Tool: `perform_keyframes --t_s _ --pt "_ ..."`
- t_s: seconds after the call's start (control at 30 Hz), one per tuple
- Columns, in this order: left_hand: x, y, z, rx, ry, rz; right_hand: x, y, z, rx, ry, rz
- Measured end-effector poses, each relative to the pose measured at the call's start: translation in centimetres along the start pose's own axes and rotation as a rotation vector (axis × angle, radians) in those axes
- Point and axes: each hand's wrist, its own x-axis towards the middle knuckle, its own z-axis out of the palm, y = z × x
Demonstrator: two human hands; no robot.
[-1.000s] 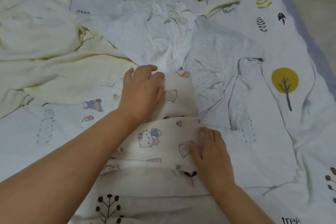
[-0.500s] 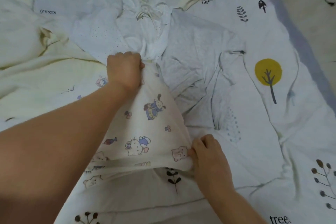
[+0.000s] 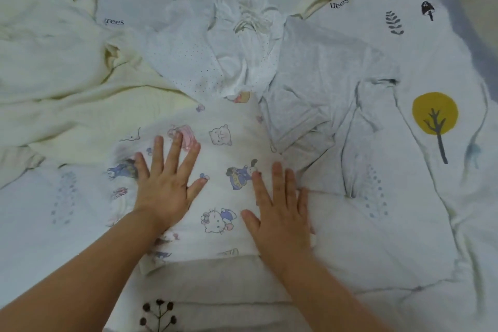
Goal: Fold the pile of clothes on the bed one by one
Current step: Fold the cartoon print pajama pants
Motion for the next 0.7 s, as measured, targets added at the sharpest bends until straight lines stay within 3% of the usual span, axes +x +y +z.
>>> perform_keyframes --t_s 0.07,0.13,0.2,0.23,0.3,0.33,0.4,0.5,0.7 --pt "-0.3 -0.1 -1.0 -0.071 0.057 0.027 0.1 0.1 -0.5 0.004 -0.023 -0.015" --pt "-1.5 -0.6 -2.3 -0.195 0.274 -0.003 0.4 -0.1 -1.9 0.082 -0.008 -0.038" --pt "-3.2 -1.9 -2.7 -0.324 0.513 -0.226 0.9 -0.2 -3.6 0.233 0.103 -0.003" --pt "-4.1 -2.5 -3.0 -0.458 0.506 -0.401 1.3 -0.3 -4.4 0.288 0.153 0.038" --pt "-5.2 -3.5 -2.7 -0.809 0.269 -0.696 2.5 -0.4 -5.3 0.349 0.157 0.13" --pt "-5.6 -3.8 -2.3 -0.961 0.141 -0.743 3.1 -0.5 -5.5 0.367 0.119 0.167" --pt "-6.1 -4.1 -1.6 -1.136 0.045 -0.665 4.0 -0.9 -5.7 0.38 0.022 0.205" --pt "-6.1 -4.5 -1.3 -1.242 0.042 -0.618 4.4 -1.5 -5.8 0.404 -0.068 0.243" --pt "-6.3 -5.1 -2.5 -1.435 -0.017 -0.531 2.7 -3.4 -7.6 0.479 0.045 0.218"
